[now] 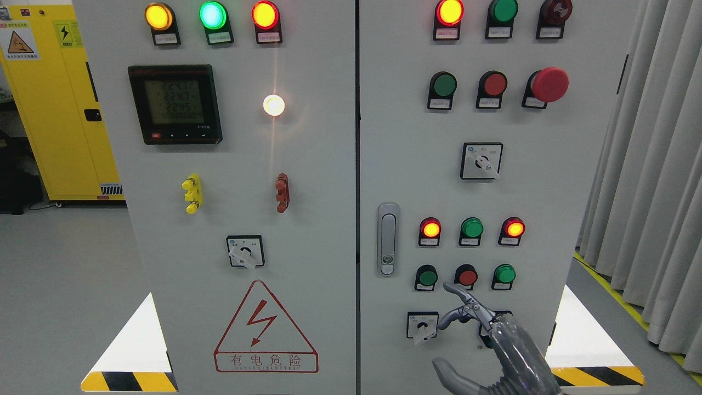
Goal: Press green start button
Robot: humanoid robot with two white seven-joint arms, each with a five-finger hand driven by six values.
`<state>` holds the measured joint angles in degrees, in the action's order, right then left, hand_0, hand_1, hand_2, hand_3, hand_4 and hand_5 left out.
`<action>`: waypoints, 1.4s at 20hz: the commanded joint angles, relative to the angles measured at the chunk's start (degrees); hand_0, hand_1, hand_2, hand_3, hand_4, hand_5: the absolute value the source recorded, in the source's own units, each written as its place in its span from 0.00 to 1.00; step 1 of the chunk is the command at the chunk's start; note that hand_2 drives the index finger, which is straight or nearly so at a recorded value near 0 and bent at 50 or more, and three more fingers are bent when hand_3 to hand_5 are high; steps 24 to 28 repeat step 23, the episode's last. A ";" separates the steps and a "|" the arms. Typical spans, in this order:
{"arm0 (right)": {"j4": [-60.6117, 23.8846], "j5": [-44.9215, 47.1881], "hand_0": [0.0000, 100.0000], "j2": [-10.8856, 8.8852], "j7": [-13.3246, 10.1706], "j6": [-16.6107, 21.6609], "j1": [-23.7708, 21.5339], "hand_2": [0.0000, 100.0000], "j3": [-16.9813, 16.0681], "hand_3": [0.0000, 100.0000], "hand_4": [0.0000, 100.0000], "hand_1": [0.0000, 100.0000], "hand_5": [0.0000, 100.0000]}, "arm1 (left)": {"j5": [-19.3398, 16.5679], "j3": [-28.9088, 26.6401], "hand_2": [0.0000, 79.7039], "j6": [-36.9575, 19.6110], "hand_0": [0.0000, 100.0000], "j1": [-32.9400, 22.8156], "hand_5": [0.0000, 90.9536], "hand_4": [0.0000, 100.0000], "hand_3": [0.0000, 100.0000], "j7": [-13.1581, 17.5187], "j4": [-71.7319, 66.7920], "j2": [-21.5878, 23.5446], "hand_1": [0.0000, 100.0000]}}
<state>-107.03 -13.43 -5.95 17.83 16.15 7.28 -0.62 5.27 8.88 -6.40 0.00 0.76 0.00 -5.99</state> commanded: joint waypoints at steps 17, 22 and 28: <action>-12.50 17.12 0.31 0.06 4.93 -3.32 -10.00 0.00 3.95 0.00 0.02 0.52 0.00 | 0.00 0.00 0.00 -0.11 0.12 1.23 0.00 0.00 0.00 0.03 1.58 0.01 0.56; -12.41 17.21 0.30 -0.03 4.85 -3.41 -10.01 0.00 3.87 0.00 0.02 0.52 0.00 | 0.00 0.00 0.00 -0.19 0.12 1.23 0.00 0.00 0.00 0.03 1.58 0.01 0.56; -12.41 17.30 0.30 -0.03 4.85 -3.41 -10.01 0.00 3.78 0.00 0.02 0.52 0.00 | 0.00 0.00 0.00 -0.19 0.12 1.23 0.00 0.00 0.00 0.03 1.58 0.01 0.56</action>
